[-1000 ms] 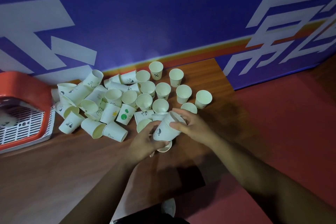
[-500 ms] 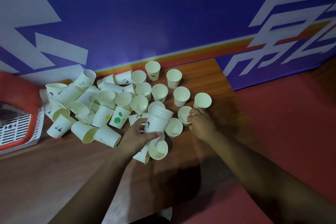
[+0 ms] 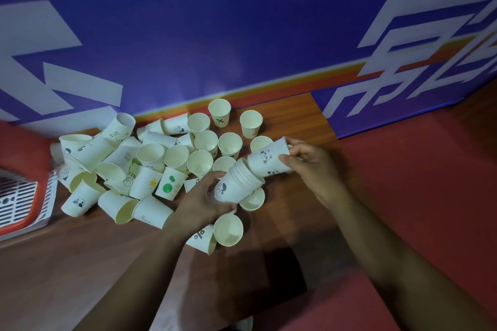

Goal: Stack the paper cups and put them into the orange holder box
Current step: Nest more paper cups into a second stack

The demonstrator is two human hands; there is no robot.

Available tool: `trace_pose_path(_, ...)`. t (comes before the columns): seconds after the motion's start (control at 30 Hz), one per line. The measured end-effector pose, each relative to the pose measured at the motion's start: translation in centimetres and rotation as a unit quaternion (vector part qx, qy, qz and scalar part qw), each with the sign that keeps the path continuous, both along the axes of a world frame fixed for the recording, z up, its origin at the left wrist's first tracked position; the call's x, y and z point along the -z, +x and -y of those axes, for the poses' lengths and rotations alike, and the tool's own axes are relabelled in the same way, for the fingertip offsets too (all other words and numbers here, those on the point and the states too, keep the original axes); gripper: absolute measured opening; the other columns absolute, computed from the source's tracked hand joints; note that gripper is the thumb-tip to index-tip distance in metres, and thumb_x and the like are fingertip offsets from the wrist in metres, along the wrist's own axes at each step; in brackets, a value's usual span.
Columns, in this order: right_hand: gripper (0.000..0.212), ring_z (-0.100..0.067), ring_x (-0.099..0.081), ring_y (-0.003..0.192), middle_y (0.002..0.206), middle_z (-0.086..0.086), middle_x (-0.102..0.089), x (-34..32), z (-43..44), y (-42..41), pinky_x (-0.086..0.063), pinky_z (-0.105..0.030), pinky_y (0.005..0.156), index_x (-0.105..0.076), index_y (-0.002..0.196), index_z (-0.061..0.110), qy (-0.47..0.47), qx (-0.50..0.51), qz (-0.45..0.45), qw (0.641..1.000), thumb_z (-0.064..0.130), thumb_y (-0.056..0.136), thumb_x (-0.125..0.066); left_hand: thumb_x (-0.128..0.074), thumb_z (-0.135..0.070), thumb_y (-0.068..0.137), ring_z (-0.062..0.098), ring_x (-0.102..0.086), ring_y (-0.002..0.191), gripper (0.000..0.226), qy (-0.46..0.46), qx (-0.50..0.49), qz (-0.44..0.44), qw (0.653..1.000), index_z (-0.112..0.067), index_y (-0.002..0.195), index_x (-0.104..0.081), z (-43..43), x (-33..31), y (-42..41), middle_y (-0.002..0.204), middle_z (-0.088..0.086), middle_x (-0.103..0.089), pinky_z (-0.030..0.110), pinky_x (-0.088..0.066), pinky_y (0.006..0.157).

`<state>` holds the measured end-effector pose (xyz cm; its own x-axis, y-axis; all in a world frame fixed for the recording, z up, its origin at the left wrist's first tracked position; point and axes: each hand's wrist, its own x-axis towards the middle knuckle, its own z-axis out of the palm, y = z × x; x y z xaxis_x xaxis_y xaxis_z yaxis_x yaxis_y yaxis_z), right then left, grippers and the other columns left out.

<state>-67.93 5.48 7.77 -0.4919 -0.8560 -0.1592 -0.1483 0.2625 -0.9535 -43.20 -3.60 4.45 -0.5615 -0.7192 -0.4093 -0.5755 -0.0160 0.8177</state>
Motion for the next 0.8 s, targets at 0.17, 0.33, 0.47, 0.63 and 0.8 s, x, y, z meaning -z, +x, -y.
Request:
trace_pose_path(0.17, 0.061, -0.008, -0.059, 0.12, 0.129, 0.007, -0.064, 0.2, -0.4, 1.1, -0.052, -0.032, 0.097, -0.056, 0.13, 0.027, 0.023, -0.074, 0.063, 0.995, 0.022, 0.076, -0.083, -0.088, -0.014, 0.073, -0.005, -0.061, 0.104, 0.066, 0.009, 0.019, -0.015, 1.0, -0.033, 0.127, -0.056, -0.4, -0.2, -1.2, 0.113, -0.014, -0.066, 0.01, -0.048, 0.079)
trace_pose_path(0.33, 0.071, 0.002, -0.055, 0.119, 0.131, 0.011, -0.06, 1.8, 0.3, 2.1, -0.046, -0.01, 0.086, -0.044, 0.143, 0.026, 0.062, -0.102, 0.052, 0.992, 0.039, 0.081, -0.076, -0.085, -0.01, 0.076, 0.007, -0.062, 0.105, 0.058, 0.04, 0.002, -0.022, 0.999, -0.028, 0.124, -0.057, -1.0, 0.9, -2.1, 0.112, -0.004, -0.067, 0.007, -0.047, 0.071)
trace_pose_path(0.47, 0.047, -0.016, -0.053, 0.119, 0.129, 0.001, -0.054, 4.7, 1.9, -1.6, -0.045, -0.028, 0.092, -0.058, 0.128, 0.018, 0.136, 0.006, -0.18, 0.974, 0.036, 0.087, -0.071, -0.087, -0.021, 0.077, 0.013, -0.064, 0.106, 0.054, 0.068, -0.059, -0.03, 0.995, -0.029, 0.121, -0.055, -1.0, 1.5, -1.8, 0.113, -0.005, -0.065, 0.029, -0.056, 0.083)
trace_pose_path(0.63, 0.044, -0.032, -0.038, 0.133, 0.145, -0.014, -0.039, 10.3, 1.8, -5.1, -0.037, -0.041, 0.111, -0.062, 0.127, 0.008, 0.268, -0.047, -0.4, 0.875, 0.026, 0.087, -0.069, -0.087, -0.03, 0.076, 0.018, -0.064, 0.111, 0.056, 0.076, -0.081, -0.016, 0.994, -0.032, 0.122, -0.055, -1.5, 2.4, -0.8, 0.114, -0.01, -0.065, 0.034, -0.057, 0.085)
trace_pose_path(0.8, 0.022, -0.031, -0.036, 0.135, 0.149, -0.012, -0.038, 11.7, 1.2, -4.5, -0.038, -0.041, 0.111, -0.071, 0.109, 0.012, 0.267, -0.04, -0.457, 0.848, 0.017, 0.088, -0.068, -0.083, -0.03, 0.081, -0.002, -0.06, 0.092, 0.047, 0.067, -0.104, -0.003, 0.992, -0.034, 0.118, -0.055, -3.0, 2.1, 0.5, 0.101, -0.018, -0.063, 0.005, -0.043, 0.055)
